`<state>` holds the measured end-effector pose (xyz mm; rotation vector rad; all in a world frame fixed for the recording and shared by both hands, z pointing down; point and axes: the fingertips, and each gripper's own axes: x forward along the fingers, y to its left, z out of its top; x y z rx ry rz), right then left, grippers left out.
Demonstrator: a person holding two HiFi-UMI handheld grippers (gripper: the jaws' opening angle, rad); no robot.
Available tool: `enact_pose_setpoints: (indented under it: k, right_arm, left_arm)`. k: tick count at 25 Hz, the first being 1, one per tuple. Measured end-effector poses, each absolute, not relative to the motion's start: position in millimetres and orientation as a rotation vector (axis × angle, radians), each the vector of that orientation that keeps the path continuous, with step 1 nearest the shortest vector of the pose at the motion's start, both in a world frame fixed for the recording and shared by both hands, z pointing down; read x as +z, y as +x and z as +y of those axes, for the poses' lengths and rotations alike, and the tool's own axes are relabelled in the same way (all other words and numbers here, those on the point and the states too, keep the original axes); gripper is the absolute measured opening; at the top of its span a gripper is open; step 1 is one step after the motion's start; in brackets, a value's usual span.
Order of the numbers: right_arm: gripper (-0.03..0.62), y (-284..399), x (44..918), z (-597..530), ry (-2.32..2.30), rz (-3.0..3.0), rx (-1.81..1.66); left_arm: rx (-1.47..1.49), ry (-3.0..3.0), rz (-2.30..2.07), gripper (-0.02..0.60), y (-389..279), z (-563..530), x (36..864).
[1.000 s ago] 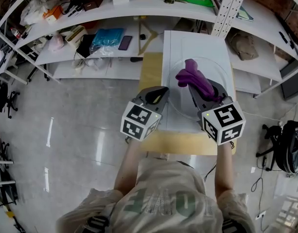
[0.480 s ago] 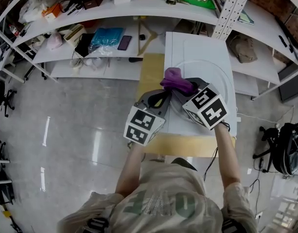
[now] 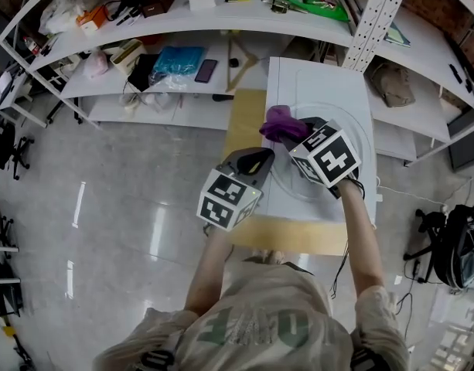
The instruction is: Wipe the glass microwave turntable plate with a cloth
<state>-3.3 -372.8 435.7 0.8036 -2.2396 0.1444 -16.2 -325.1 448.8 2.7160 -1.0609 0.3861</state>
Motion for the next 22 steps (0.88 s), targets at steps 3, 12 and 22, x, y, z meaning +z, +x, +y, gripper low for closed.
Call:
enact_pose_setpoints:
  k: [3,12,22]
  right_arm:
    - [0.057,-1,435,-381,0.807,-2.223,0.131]
    - [0.057,21,434,-402,0.875,-2.181,0.110]
    - [0.057,72,429,-425,1.036,-2.109,0.124]
  left_arm:
    - [0.398,2.712,-1.084,0.002,-16,-327,448]
    - [0.419,2.709,-1.128,0.002,-18,-325,448]
    - [0.408,2.687,-1.140,0.002,-20,-326,448]
